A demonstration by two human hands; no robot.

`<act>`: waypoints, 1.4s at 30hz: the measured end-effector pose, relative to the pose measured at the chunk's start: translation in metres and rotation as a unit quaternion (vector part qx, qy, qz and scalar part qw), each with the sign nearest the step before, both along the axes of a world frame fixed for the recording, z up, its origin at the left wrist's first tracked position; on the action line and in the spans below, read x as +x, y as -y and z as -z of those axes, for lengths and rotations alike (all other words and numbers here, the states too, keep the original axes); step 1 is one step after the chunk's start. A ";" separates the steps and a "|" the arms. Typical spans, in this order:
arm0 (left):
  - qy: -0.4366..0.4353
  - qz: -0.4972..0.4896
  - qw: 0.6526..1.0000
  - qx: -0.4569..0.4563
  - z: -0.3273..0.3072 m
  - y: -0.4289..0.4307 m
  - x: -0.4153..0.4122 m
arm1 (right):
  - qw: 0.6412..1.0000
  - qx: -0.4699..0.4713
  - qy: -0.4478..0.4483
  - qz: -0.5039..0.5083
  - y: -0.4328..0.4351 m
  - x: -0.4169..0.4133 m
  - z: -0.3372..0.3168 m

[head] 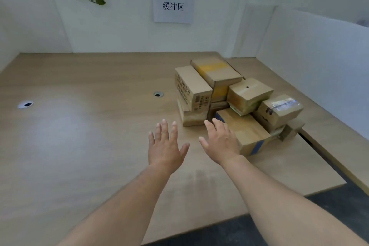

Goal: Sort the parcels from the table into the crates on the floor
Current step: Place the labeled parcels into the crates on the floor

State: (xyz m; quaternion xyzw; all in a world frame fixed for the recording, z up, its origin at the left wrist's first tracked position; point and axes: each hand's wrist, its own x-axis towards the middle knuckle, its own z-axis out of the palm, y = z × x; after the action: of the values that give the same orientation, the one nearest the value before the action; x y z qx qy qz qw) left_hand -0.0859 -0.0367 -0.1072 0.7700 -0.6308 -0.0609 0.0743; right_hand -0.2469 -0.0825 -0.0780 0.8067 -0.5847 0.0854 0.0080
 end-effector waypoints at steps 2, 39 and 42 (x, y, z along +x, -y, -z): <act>-0.005 0.002 1.000 -0.003 -0.005 0.029 0.009 | 1.000 -0.002 0.012 0.016 0.029 0.004 -0.004; -0.508 -0.188 0.840 0.017 -0.057 0.127 -0.023 | 0.875 0.349 0.334 -0.041 0.159 0.011 -0.027; -0.503 -0.223 0.835 0.003 -0.056 0.105 -0.022 | 0.871 0.369 0.316 -0.073 0.147 0.018 -0.021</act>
State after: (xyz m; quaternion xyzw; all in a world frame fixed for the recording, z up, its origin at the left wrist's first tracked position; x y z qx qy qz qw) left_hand -0.1077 -0.1421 -0.0511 0.7533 -0.3169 -0.4239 0.3905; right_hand -0.2293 -0.2299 -0.0574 0.7214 -0.4840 0.1144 -0.4820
